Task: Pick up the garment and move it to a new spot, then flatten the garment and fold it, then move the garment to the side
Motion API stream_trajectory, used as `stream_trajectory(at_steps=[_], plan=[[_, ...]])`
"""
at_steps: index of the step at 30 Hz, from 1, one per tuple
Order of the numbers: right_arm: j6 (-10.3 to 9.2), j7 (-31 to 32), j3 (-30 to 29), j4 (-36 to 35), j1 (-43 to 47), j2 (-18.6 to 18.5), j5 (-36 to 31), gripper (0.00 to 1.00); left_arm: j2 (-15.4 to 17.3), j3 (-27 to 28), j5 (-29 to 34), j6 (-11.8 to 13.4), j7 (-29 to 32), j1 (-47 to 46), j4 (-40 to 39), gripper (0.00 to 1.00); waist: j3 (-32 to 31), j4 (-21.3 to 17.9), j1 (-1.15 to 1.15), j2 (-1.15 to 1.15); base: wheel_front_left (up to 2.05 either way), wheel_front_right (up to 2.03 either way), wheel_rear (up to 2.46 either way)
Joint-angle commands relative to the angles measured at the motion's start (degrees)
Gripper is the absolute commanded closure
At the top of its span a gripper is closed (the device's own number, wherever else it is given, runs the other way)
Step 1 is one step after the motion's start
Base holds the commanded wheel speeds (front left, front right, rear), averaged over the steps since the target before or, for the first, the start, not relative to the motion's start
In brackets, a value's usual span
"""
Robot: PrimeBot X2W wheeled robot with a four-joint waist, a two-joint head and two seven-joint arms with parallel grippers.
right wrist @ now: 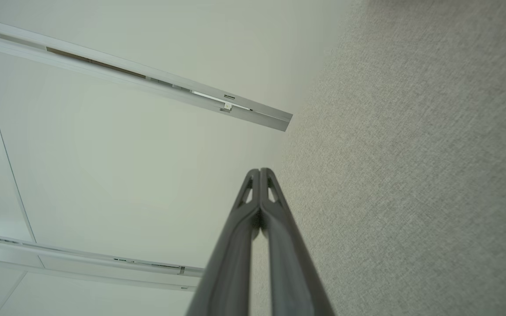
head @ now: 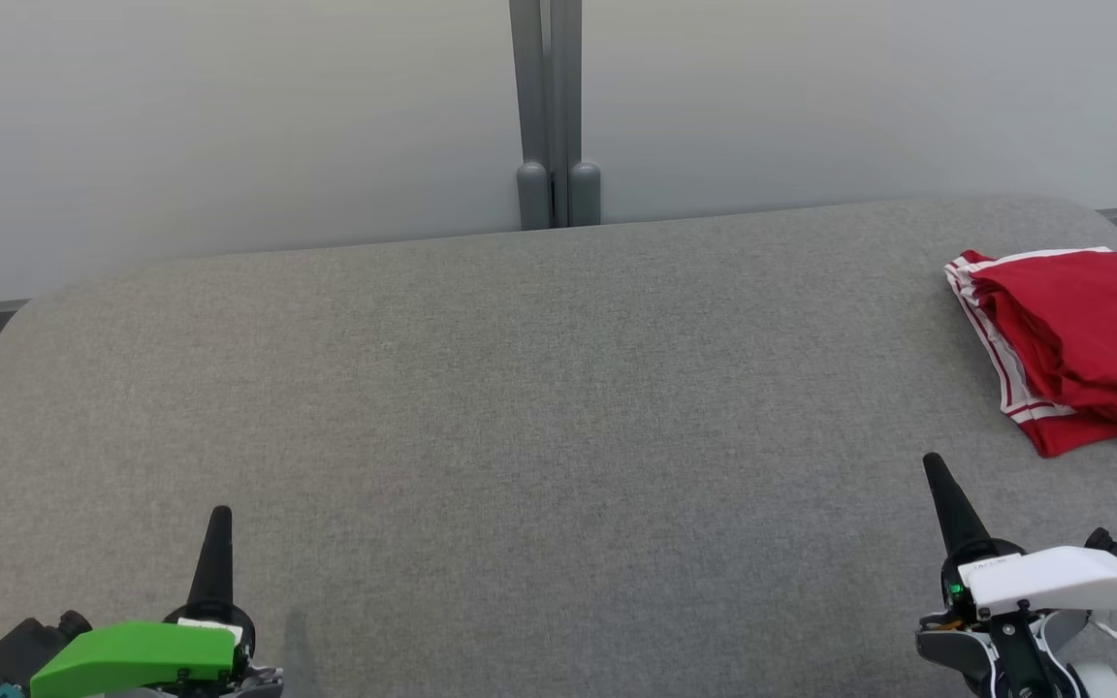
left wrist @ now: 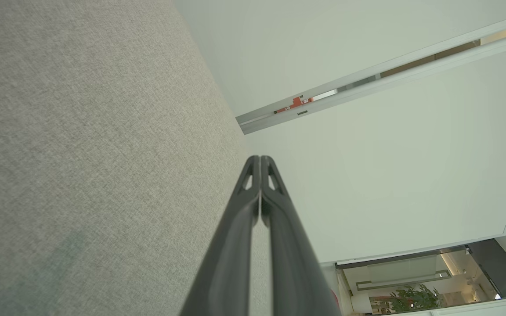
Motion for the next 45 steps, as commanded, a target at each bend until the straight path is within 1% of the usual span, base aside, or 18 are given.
stream_trajectory(at_steps=[1,22,40,45], plan=[[0.05,0.4,-0.4,-0.1,-1.2,-0.1,1.5,1.00,0.4,0.4,-1.4,-0.6,0.4,-1.8,-0.1,1.00,0.1,0.0,0.00,0.00,0.00,0.00,0.00],[0.04,3.2,-2.1,0.7,-3.1,0.1,11.4,1.00,0.3,2.2,-11.2,-1.6,3.2,-4.4,1.0,1.00,1.5,0.3,0.00,0.00,0.00,0.00,0.00],[0.04,5.2,-3.4,1.2,-4.7,0.3,18.5,1.00,0.1,3.4,-18.2,-2.5,5.2,-6.4,1.8,1.00,2.7,0.6,0.00,0.00,0.00,0.00,0.00],[0.04,5.6,-3.7,1.3,-4.9,0.4,19.9,1.00,0.1,3.7,-19.4,-2.6,5.6,-6.8,1.9,1.00,3.0,0.6,0.00,0.00,0.00,0.00,0.00]])
